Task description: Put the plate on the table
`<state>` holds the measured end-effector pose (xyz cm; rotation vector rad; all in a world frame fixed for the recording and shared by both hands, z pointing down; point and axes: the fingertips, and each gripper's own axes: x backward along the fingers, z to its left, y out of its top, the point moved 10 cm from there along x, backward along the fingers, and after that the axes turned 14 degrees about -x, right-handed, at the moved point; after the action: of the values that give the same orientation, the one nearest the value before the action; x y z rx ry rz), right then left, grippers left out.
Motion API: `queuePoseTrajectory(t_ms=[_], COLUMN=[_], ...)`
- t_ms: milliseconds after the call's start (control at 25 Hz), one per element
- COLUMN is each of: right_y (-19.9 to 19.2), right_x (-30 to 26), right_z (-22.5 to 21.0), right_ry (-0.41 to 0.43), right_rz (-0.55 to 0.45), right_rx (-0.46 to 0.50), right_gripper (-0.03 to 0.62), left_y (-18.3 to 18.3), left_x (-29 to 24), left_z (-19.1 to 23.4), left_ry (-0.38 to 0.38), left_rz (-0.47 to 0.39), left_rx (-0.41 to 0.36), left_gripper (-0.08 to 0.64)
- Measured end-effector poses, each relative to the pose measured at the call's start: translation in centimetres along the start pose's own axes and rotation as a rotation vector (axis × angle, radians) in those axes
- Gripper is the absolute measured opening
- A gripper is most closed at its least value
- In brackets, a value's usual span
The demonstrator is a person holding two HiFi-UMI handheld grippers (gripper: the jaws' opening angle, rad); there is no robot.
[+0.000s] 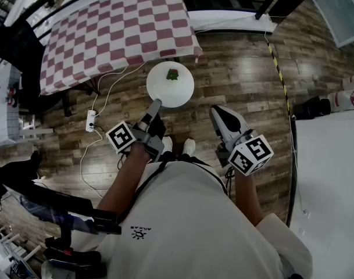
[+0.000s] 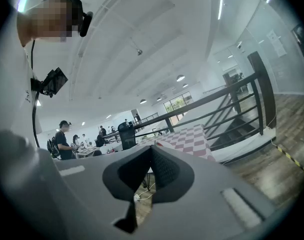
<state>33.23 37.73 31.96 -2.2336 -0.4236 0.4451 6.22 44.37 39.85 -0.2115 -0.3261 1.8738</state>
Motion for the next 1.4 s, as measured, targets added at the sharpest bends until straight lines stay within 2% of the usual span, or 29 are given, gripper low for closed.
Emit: queuePoseTrajectory(t_ms=[240, 520, 680, 1400], right_y=[-0.9, -1.1, -1.0, -1.9], right_x=[-0.4, -0.5, -0.6, -2.8], right_z=[2.5, 3.1, 2.2, 5.1], right_ry=[0.002, 0.021, 0.005, -0.038], right_rz=[-0.001, -0.010, -0.017, -0.013], right_rx=[-0.001, -0.036, -0.048, -0.041], right_gripper=[0.008, 0.009, 0.009, 0.009], left_y=[0.8, 1.4, 1.3, 4.3], left_x=[2.4, 3.2, 2.8, 5.3], left_z=[-0.7, -1.0, -0.7, 0.8], left_ry=[0.000, -0.010, -0.010, -0.016], left_rz=[0.002, 0.000, 0.004, 0.001], left_rx=[-0.007, -0.018, -0.021, -0.005], left_gripper=[0.020, 0.021, 0.021, 0.021])
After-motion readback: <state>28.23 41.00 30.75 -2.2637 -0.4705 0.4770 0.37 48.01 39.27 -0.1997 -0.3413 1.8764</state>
